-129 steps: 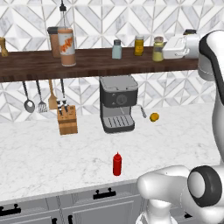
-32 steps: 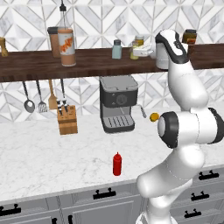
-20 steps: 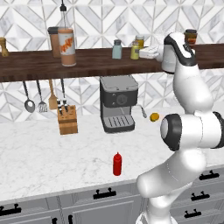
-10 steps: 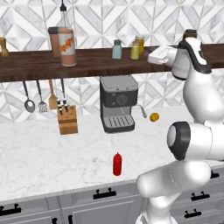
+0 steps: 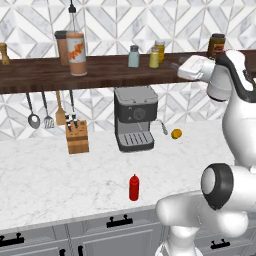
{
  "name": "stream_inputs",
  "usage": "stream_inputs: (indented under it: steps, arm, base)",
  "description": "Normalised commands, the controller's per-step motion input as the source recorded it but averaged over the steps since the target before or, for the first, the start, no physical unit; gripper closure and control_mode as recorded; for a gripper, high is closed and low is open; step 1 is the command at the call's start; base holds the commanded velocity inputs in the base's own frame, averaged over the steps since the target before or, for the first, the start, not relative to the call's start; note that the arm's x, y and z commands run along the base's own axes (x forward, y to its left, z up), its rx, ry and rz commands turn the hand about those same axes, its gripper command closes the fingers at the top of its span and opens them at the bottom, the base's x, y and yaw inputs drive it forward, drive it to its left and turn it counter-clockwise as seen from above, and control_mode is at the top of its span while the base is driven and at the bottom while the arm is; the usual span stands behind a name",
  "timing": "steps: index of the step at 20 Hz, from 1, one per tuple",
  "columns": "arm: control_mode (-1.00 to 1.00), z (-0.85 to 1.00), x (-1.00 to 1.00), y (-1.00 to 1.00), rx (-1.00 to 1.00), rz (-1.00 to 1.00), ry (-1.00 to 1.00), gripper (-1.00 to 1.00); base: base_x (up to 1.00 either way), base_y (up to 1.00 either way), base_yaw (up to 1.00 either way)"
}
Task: Put the shaker and condiment bottle from the counter next to their counterparts in the cabinet.
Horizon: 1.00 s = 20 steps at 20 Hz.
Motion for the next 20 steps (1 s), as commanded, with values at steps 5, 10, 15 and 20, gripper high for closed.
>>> stream_inputs:
  steps: [5,10,15,20]
  arm:
    - [-1.0,0.06,-0.88,-0.01,0.03,0.0,0.0,-1.0]
    - [-1.0,-0.03,-1.0,-0.03,0.0,0.0,-0.01,-1.0]
    - [-1.0,-0.11,-1.0,0.0,0.0,0.01,-0.03,-1.0]
    - [-1.0,-0.03,-0.99,0.0,0.0,0.04,-0.03,-1.0]
  base:
    - [0.0,0.0,0.0]
    - [0.0,0.0,0.0]
    - [0.0,0.0,0.0]
    - [0.0,0.0,0.0]
